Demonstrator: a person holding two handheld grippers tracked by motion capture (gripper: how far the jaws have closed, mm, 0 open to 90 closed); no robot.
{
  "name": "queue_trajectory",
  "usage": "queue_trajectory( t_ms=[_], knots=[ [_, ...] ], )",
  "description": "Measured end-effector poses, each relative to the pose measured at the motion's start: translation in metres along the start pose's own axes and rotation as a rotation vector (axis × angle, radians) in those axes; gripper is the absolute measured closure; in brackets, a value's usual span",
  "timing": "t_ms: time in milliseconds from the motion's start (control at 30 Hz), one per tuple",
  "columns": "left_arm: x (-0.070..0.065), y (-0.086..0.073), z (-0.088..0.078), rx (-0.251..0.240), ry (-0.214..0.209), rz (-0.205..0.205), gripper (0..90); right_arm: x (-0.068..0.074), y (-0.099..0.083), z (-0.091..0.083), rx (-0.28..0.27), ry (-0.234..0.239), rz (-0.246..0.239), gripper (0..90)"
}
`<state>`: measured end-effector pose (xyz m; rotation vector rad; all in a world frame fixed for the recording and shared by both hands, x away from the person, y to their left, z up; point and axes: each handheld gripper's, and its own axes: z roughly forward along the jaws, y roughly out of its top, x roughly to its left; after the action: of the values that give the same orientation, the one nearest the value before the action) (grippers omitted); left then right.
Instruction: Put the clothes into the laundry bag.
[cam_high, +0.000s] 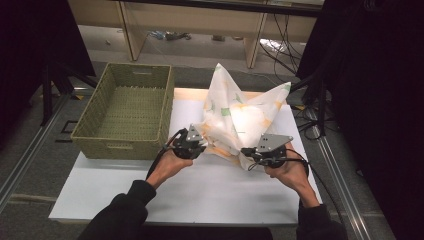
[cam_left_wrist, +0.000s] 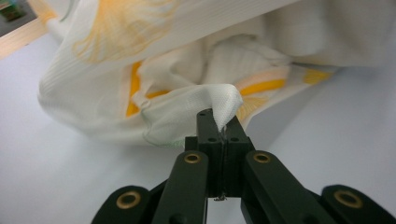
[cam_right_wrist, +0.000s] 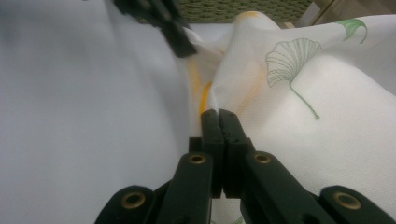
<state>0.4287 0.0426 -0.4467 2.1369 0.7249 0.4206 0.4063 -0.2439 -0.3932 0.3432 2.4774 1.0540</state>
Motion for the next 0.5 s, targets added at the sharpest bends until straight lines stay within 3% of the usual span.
queue_trajectory(
  t_ms=[100,267,333,400,500],
  knots=[
    [-0.013,-0.011,-0.016,-0.007,-0.007,0.039,88.5,-0.001,0.0,-0.001,-0.003,-0.01,0.002,90.0],
    [-0.027,-0.035,-0.038,0.012,-0.024,0.052,88.6,-0.002,-0.001,-0.003,-0.005,-0.022,0.01,90.0],
    [-0.027,-0.045,-0.046,0.019,-0.032,0.036,88.5,-0.002,-0.002,-0.004,-0.004,-0.025,0.022,90.0],
    [-0.028,-0.054,-0.05,0.024,-0.043,-0.005,88.2,-0.002,-0.001,-0.004,-0.012,-0.015,0.015,90.0],
    [-0.029,-0.059,-0.047,0.041,-0.047,-0.009,86.0,0.001,0.0,-0.002,-0.002,-0.005,0.018,90.0]
  ],
)
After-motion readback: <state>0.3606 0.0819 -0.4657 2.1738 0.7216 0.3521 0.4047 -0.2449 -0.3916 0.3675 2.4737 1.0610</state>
